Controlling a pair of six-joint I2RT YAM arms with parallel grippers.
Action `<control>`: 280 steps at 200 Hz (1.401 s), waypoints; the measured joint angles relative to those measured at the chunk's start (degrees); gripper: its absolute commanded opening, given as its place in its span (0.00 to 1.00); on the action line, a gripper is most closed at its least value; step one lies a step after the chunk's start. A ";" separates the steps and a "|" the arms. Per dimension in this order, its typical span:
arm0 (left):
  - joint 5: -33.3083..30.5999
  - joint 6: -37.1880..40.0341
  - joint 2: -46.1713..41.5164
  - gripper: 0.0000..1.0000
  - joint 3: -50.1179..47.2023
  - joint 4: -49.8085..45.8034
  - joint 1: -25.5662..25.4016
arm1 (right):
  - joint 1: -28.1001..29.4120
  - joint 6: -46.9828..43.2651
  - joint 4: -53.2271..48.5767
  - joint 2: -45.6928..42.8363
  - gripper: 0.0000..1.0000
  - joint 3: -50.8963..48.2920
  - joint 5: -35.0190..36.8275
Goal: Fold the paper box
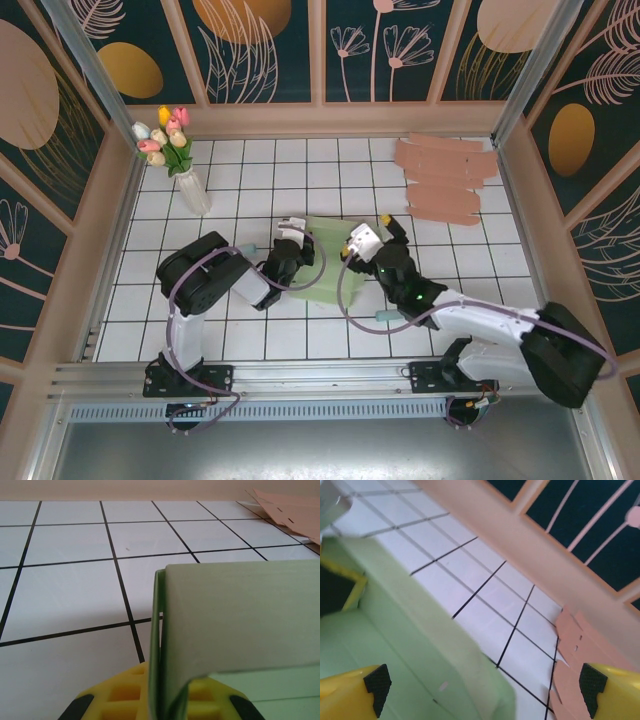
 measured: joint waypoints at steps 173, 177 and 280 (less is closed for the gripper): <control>3.34 -11.98 -7.43 0.00 2.47 -19.15 0.66 | -9.84 46.53 -15.56 2.89 0.00 12.83 -18.14; 3.30 -12.15 -7.48 0.00 2.29 -18.97 0.66 | -9.84 46.58 -15.52 3.78 0.00 13.09 -18.16; 2.93 -14.38 -7.67 0.00 0.44 -16.37 0.66 | -11.80 47.19 -14.03 15.23 0.00 16.39 -19.02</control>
